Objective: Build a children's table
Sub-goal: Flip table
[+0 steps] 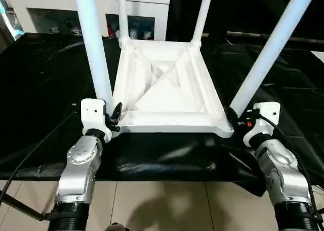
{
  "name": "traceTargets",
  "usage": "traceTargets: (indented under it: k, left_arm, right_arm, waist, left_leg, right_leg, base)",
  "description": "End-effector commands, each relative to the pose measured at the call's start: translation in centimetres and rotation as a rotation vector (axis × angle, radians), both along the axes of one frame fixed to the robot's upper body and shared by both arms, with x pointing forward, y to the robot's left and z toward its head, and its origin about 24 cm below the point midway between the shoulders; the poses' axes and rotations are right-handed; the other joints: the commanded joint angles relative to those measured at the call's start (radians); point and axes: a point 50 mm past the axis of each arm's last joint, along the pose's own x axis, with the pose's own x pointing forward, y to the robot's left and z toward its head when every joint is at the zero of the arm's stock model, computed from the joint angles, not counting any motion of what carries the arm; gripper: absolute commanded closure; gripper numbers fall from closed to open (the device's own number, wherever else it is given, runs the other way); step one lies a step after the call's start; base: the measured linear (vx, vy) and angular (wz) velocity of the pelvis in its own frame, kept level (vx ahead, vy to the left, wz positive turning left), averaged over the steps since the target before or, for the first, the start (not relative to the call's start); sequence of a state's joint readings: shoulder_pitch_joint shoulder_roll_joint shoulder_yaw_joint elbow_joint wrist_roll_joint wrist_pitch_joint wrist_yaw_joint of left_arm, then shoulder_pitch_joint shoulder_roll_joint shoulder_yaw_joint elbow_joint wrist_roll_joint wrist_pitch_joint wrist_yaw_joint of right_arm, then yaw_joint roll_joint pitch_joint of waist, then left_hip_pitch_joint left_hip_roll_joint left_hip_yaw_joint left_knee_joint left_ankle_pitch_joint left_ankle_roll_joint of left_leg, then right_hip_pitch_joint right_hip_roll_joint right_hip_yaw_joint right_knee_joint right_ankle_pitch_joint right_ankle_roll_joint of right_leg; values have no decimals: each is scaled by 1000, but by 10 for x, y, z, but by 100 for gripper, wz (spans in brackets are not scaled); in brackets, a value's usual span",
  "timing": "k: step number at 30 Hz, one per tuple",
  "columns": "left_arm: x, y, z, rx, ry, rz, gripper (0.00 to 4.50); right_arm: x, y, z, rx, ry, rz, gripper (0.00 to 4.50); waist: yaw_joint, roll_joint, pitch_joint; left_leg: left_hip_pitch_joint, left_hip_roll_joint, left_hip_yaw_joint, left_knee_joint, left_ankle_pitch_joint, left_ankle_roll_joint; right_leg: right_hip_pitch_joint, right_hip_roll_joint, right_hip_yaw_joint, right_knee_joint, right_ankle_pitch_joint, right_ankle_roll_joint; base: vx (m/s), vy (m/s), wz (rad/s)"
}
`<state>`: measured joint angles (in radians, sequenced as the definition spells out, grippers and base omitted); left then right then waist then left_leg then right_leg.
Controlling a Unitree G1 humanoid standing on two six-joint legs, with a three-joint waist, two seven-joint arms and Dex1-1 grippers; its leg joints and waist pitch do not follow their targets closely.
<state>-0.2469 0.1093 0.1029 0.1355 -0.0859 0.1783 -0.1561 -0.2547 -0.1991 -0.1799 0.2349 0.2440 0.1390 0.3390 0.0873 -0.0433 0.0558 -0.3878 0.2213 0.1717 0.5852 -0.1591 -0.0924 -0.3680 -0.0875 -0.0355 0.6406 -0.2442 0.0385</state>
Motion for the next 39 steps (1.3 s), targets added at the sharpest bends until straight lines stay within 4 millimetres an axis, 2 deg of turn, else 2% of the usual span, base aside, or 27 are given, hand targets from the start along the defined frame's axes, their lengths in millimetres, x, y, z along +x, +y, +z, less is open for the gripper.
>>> traceTargets:
  k: [1,4,5,6,8,9,10,11,12,14,15,17,18,20,22,23,24,25,29,31,32,33,35,37,38,39]
  left_arm:
    - [-1,-8,-7,-40,44,-16,237]
    - [0,-7,-7,-63,47,-4,237]
    - [0,-7,-7,-78,51,5,237]
    - [1,-7,-8,-106,61,13,237]
    - [2,-7,-9,-124,70,18,237]
    - [3,-8,-10,-128,79,21,237]
    - [3,-8,-11,-129,81,21,237]
    - [4,-9,-11,-131,85,20,237]
    - [6,-10,-12,-137,92,17,237]
    - [7,-11,-13,-151,100,20,237]
    - [8,-12,-14,-167,106,25,237]
    - [9,-12,-14,-185,109,28,237]
    - [9,-13,-15,-220,115,26,237]
    - [10,-14,-14,-249,115,19,237]
    - [9,-21,-13,-328,121,-23,237]
    - [9,-21,-13,-328,121,-23,237]
    - [9,-24,-13,-366,128,-34,237]
    - [8,-25,-14,-393,137,-34,237]
    - [6,-29,-15,-473,153,-35,237]
    - [6,-30,-14,-501,151,-33,237]
    - [5,-31,-13,-526,153,-29,237]
    - [5,-33,-12,-555,153,-31,237]
    - [5,-34,-11,-558,151,-34,237]
    - [3,-37,-11,-565,155,-46,237]
    - [3,-38,-11,-571,158,-49,237]
    - [2,-38,-11,-576,159,-50,237]
  right_arm:
    - [1,2,7,29,-40,0,170]
    - [-3,-4,8,55,-65,-39,143]
    - [-7,-8,10,80,-84,-58,143]
    - [-16,-12,12,101,-113,-63,125]
    - [-24,-15,14,104,-132,-61,115]
    - [-31,-18,13,102,-137,-67,109]
    - [-32,-19,13,103,-138,-67,104]
    - [-37,-21,14,110,-143,-60,93]
    - [-43,-26,17,136,-161,-63,82]
    - [-48,-31,21,188,-174,-50,68]
    - [-53,-31,24,242,-166,0,68]
    - [-58,-27,23,265,-142,73,39]
    - [-63,-19,21,286,-101,164,33]
    - [-66,-13,18,295,-68,220,25]
    - [-69,6,9,306,29,335,7]
    - [-69,6,9,306,29,335,2]
    - [-68,16,3,309,77,364,0]
    - [-65,21,-1,306,112,361,0]
    - [-48,41,-10,361,188,331,0]
    - [-44,46,-11,386,202,339,0]
    - [-41,49,-11,392,213,333,0]
    - [-35,54,-11,427,224,333,0]
    - [-32,57,-9,451,221,337,0]
    - [-23,64,1,553,177,377,0]
    - [-19,66,4,582,162,389,0]
    - [-17,66,6,594,156,396,0]
  waist:
    - [-2,-4,-47]
    - [0,-4,-47]
    - [0,7,-46]
    - [1,12,-46]
    - [6,13,-45]
    - [6,11,-47]
    - [6,15,-46]
    - [3,12,-44]
    - [1,22,-42]
    - [0,15,-41]
    - [-3,16,-39]
    - [-1,18,-40]
    - [2,19,-39]
    - [1,20,-40]
    - [-1,16,-41]
    - [-1,17,-40]
    - [-1,15,-41]
    - [-2,9,-43]
    - [2,9,-48]
    - [3,8,-54]
    - [5,13,-54]
    - [2,8,-53]
    - [2,10,-52]
    - [0,8,-52]
    - [-1,-2,-51]
    - [1,2,-51]
  left_leg:
    - [18,5,4,-75,-256,-1]
    - [19,5,5,-75,-251,1]
    - [19,4,4,-75,-251,-1]
    - [21,4,4,-75,-256,-3]
    - [24,6,6,-75,-263,0]
    - [15,2,3,-77,-226,7]
    - [18,1,5,-77,-234,8]
    - [15,0,5,-78,-242,9]
    - [17,0,4,-80,-263,7]
    - [16,0,3,-80,-282,13]
    - [15,-2,3,-81,-283,22]
    - [12,-2,2,-79,-262,31]
    - [13,-2,4,-78,-255,37]
    - [9,-2,3,-79,-249,38]
    - [8,-3,3,-80,-234,38]
    - [8,-2,3,-80,-230,37]
    - [8,-2,3,-80,-229,38]
    - [7,-3,3,-78,-220,39]
    - [6,-4,6,-72,-153,53]
    - [5,-5,7,-67,-106,69]
    - [6,-3,8,-66,-89,77]
    - [3,-4,8,-66,-86,80]
    - [5,-4,9,-68,-108,81]
    - [5,-1,8,-70,-127,81]
    - [5,0,9,-70,-132,79]
    - [6,0,7,-71,-127,75]
  right_leg:
    - [10,-30,27,-99,-155,-122]
    - [9,-29,27,-99,-132,-116]
    - [9,-29,27,-98,-127,-117]
    - [7,-28,28,-98,-117,-116]
    - [6,-28,29,-102,-105,-111]
    - [17,-26,26,-99,-66,-108]
    - [13,-24,26,-102,-66,-107]
    - [14,-24,26,-103,-78,-106]
    - [11,-26,26,-107,-109,-107]
    - [13,-27,26,-110,-149,-102]
    - [13,-27,26,-113,-169,-97]
    - [15,-27,27,-114,-173,-94]
    - [14,-27,28,-117,-176,-92]
    - [14,-29,26,-118,-186,-94]
    - [15,-29,25,-118,-199,-103]
    - [14,-29,25,-118,-200,-104]
    - [12,-31,25,-118,-207,-106]
    - [14,-30,25,-117,-204,-107]
    - [11,-31,27,-106,-115,-138]
    - [14,-30,26,-95,-30,-155]
    - [12,-28,26,-91,18,-165]
    - [13,-26,23,-89,47,-171]
    - [14,-28,24,-91,38,-168]
    - [15,-31,24,-91,26,-164]
    - [16,-29,24,-93,20,-157]
    - [17,-31,24,-91,17,-154]
  base:
    - [0,0,0]
    - [0,0,0]
    - [0,0,0]
    - [0,0,0]
    - [0,0,0]
    - [0,0,0]
    - [0,0,0]
    - [0,0,0]
    - [0,0,0]
    - [0,0,0]
    - [0,0,0]
    - [0,0,0]
    - [0,0,0]
    - [0,0,0]
    - [0,0,0]
    - [0,0,0]
    - [0,0,0]
    - [0,0,0]
    - [0,0,0]
    - [0,0,0]
    - [0,0,0]
    - [0,0,0]
    - [0,0,0]
    - [0,0,0]
    - [0,0,0]
    - [0,0,0]
